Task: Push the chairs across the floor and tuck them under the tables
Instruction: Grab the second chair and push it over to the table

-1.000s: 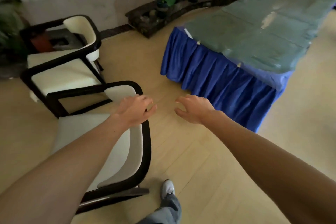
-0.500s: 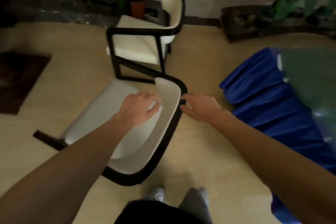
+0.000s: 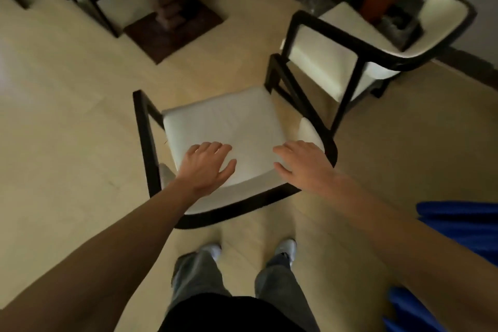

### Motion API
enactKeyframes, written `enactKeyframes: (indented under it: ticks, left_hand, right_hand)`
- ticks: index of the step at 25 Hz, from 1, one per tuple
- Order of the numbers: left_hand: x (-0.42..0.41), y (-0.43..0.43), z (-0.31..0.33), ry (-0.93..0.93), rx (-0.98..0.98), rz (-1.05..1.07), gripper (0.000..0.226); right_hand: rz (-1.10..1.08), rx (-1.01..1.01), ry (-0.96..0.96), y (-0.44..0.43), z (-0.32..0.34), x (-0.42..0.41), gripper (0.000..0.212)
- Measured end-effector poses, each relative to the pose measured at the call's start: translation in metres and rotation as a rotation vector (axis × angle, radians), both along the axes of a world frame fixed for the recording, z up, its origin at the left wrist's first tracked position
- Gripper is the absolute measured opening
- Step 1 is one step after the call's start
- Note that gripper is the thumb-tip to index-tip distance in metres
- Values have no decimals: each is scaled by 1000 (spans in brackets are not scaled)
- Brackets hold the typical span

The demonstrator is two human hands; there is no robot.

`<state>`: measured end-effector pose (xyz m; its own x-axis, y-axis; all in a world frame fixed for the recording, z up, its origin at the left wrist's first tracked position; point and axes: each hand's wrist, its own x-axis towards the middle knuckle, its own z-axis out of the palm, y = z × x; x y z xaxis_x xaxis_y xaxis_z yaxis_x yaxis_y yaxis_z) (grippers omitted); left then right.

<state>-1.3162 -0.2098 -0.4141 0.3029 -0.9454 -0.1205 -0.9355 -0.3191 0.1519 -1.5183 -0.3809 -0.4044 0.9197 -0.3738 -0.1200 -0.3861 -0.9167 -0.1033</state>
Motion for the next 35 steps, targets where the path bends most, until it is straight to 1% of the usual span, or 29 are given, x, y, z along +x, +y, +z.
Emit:
enactKeyframes:
  ticks: [1,2,3,4,6,8,9,12,13,15,19,22,30,35]
  left_hand:
    - [-19,3,-7,10,16,95,47]
    - [-33,9,-12,1,17,151,47]
    - [-39,14,-13,-13,24,153,47]
    - [-56,12,-21,-8,37,203,48]
    - [-77,6,-32,48,71,275,52]
    - [-91,8,-39,68,105,289,58]
    - [-98,9,-52,81,126,323,59]
    - [-101,13,-81,110,155,400,58]
    - [-102,14,-81,94,154,394,57]
    - [-99,20,-103,105,178,425,56]
    - [-104,28,-142,92,210,406,54]
    - [-103,33,-165,100,150,440,53]
    - [-117,39,-176,113,137,408,56]
    - [-92,40,-175,156,177,274,63]
  right_hand:
    - [93,29,31,-12,-7,-2,42]
    - [149,26,20,-19,-17,-6,42]
    - [167,10,25,-17,-19,-5,42]
    - [224,15,46,-25,-28,-8,42]
    - [308,26,27,-38,-47,-13,39]
    - [325,47,34,-40,-55,-20,37]
    - [350,68,64,-43,-68,-18,36]
    - [408,99,78,-48,-100,-13,36]
    - [406,101,79,-48,-99,-14,37]
    - [458,110,82,-44,-123,-8,38]
    - [452,152,81,-42,-162,-11,42]
    - [450,163,50,-40,-183,-8,41]
    - [459,164,57,-39,-192,-20,43]
    - [453,180,134,-46,-190,-10,52]
